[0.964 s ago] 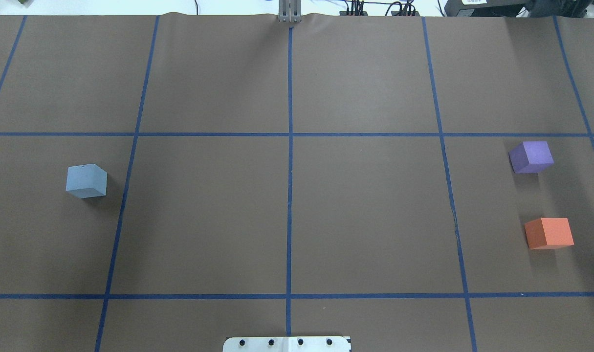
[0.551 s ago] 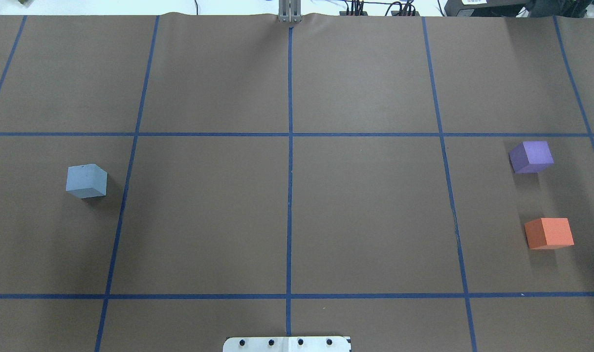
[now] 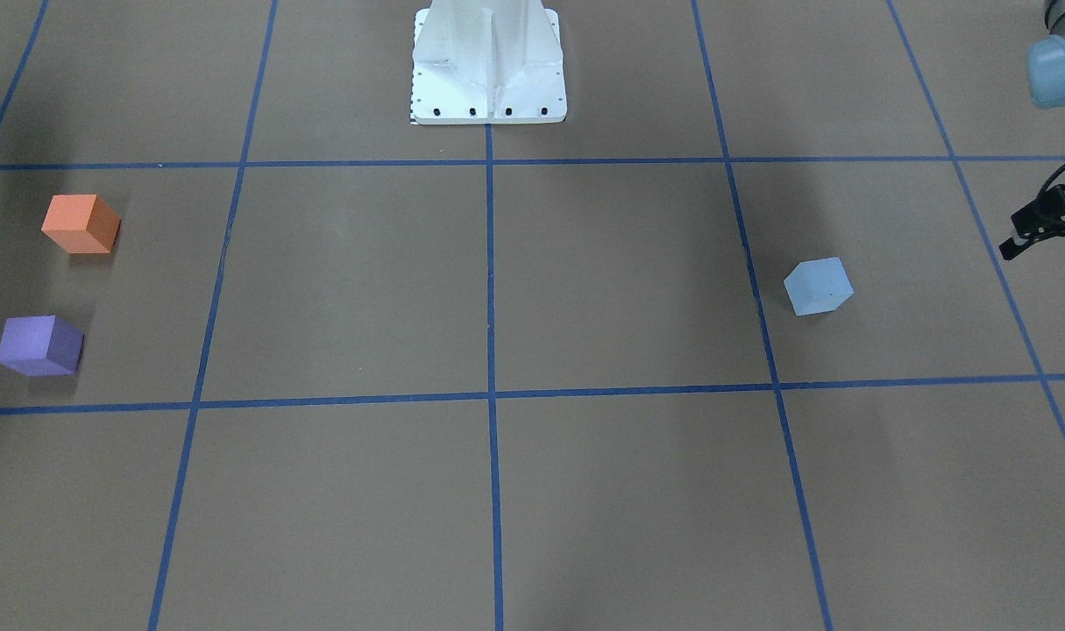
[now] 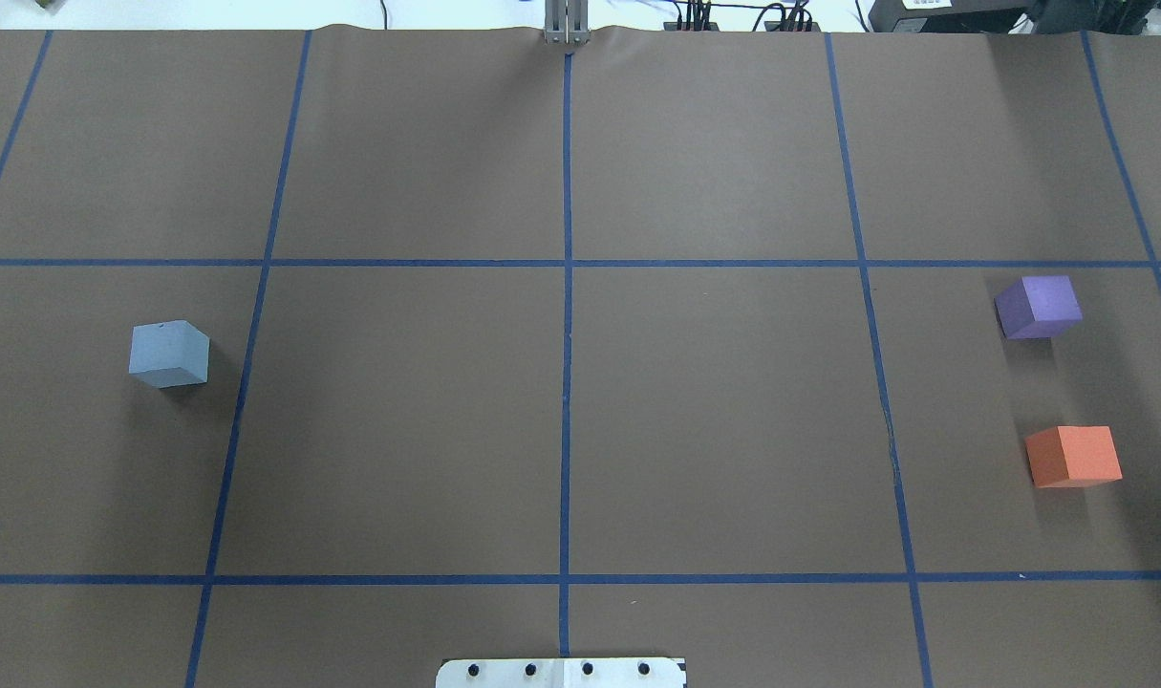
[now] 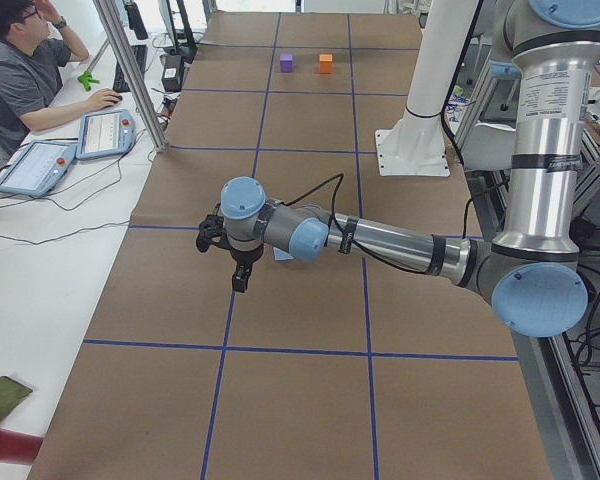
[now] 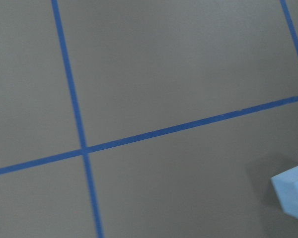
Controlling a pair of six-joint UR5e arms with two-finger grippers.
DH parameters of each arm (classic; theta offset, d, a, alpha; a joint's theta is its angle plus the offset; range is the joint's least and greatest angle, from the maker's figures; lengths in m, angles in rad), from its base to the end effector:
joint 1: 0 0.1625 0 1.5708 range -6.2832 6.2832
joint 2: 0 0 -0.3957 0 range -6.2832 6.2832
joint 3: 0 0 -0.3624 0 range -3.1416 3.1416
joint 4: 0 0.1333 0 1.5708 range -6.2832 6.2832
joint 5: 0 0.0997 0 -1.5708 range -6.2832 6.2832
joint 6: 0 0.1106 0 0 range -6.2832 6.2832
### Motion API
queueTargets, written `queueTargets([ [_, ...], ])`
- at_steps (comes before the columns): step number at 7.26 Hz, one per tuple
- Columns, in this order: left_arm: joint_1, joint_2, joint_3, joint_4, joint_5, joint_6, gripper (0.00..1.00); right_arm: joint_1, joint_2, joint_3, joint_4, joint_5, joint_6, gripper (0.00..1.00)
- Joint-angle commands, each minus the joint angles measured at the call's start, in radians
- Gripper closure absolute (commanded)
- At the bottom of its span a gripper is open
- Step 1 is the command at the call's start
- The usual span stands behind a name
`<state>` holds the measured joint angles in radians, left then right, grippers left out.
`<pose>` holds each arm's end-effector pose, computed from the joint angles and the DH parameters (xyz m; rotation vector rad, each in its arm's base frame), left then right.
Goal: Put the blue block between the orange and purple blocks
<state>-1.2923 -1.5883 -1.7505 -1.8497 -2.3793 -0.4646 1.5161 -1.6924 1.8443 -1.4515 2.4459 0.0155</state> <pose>0.0823 -0.4819 0.5093 0.1309 0.9005 0.0193 0.0251 -0.4273 0.5420 0.2230 -0.8784 -0.1551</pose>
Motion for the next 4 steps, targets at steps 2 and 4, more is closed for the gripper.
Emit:
queueTargets([
  [2, 0.267, -0.007, -0.009, -0.132, 0.232, -0.402, 0.00, -0.074, 0.008, 0.006, 0.005, -0.053, 0.093, 0.00],
  [4, 0.387, -0.057, -0.015, -0.132, 0.253, -0.524, 0.00, -0.074, 0.007, 0.006, 0.005, -0.053, 0.093, 0.00],
])
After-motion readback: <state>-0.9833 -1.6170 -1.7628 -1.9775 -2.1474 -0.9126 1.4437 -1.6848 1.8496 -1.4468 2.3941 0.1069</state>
